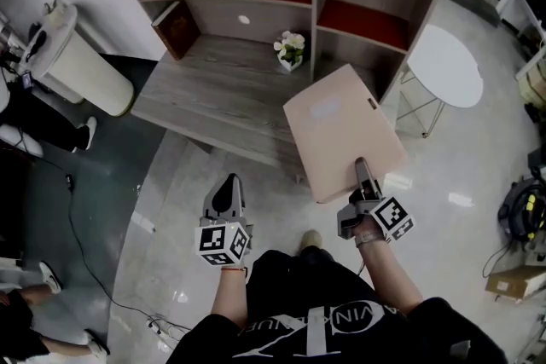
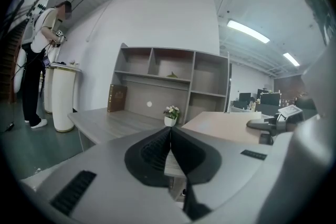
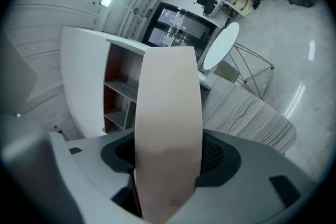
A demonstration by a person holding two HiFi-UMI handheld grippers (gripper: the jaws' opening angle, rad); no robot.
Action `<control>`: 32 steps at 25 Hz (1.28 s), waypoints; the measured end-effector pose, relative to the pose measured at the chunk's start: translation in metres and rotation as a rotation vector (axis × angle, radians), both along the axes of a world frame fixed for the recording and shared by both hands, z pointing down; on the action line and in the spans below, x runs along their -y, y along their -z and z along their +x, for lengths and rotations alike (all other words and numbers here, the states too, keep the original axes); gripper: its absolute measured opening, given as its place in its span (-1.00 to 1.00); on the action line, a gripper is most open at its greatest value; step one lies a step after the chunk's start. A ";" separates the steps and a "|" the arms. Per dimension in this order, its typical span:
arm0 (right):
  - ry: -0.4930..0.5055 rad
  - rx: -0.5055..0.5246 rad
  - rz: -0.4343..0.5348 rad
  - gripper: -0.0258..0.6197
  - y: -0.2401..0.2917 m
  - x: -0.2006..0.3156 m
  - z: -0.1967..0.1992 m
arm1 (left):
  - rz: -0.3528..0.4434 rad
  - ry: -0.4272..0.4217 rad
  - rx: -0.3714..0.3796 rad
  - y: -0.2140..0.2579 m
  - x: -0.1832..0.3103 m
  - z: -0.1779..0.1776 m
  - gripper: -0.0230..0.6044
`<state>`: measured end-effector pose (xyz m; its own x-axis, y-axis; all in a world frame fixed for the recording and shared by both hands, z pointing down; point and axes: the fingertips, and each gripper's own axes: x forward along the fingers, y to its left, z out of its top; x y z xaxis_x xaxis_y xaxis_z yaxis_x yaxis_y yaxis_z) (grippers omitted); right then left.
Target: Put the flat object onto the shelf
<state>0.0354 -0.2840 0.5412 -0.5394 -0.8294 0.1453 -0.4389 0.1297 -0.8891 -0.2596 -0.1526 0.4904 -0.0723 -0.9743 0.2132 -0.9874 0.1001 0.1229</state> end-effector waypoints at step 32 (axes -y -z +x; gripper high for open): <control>-0.268 0.324 -0.334 0.04 -0.057 0.019 -0.046 | -0.004 -0.161 -0.023 0.012 0.062 -0.045 -0.91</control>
<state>-0.0110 -0.3027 0.5984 -0.3764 -0.8811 0.2864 -0.1142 -0.2626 -0.9581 -0.3042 -0.2147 0.4786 0.0895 -0.9722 0.2165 -0.9876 -0.0585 0.1458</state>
